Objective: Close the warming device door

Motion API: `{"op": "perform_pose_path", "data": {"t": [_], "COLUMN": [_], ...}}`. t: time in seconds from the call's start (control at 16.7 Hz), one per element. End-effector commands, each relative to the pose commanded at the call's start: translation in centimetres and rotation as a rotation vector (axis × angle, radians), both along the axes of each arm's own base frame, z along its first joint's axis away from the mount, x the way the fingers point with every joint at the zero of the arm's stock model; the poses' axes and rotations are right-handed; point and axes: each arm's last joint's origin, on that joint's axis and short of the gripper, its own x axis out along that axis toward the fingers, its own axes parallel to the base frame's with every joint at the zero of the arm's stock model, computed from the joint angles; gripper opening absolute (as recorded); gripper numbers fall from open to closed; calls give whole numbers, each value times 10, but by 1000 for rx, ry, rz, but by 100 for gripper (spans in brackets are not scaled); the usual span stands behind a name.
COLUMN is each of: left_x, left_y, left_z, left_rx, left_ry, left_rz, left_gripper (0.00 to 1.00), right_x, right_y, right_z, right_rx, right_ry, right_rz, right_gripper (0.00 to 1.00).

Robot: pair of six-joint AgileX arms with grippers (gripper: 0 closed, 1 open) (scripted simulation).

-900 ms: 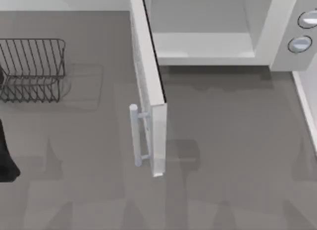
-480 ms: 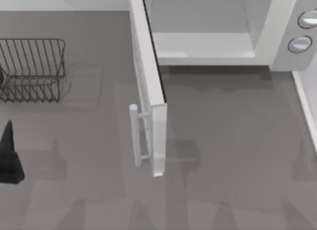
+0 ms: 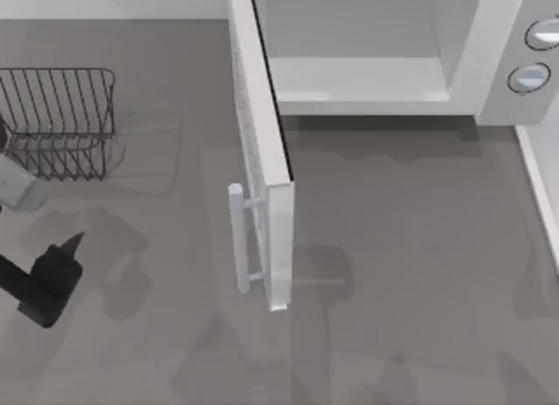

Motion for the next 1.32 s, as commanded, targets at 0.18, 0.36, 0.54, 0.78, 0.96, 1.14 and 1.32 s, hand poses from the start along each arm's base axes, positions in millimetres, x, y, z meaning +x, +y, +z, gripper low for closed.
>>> {"op": "perform_pose_path", "data": {"t": [0.18, 0.36, 0.54, 0.78, 0.96, 1.14, 1.32], "left_x": [35, 72, 105, 140, 156, 161, 162], "left_y": [-16, -35, -56, -81, -96, -104, -108], "left_z": [10, 9, 7, 24, 54, 94, 126], "left_rx": [113, 184, 215, 213, 195, 178, 164], "left_ry": [231, 464, 652, 760, 724, 618, 512], "left_rz": [-178, -348, -491, -623, -689, -735, -763], "left_gripper": [100, 100, 100, 100, 100, 100, 100], "right_x": [0, 0, 0, 0, 0, 0, 0], "right_y": [0, 0, 0, 0, 0, 0, 0], "right_z": [0, 0, 0, 0, 0, 0, 0], "right_rx": [0, 0, 0, 0, 0, 0, 0], "right_ry": [0, 0, 0, 0, 0, 0, 0], "right_rz": [0, 0, 0, 0, 0, 0, 0], "right_gripper": [100, 100, 100, 100, 100, 100, 100]}}
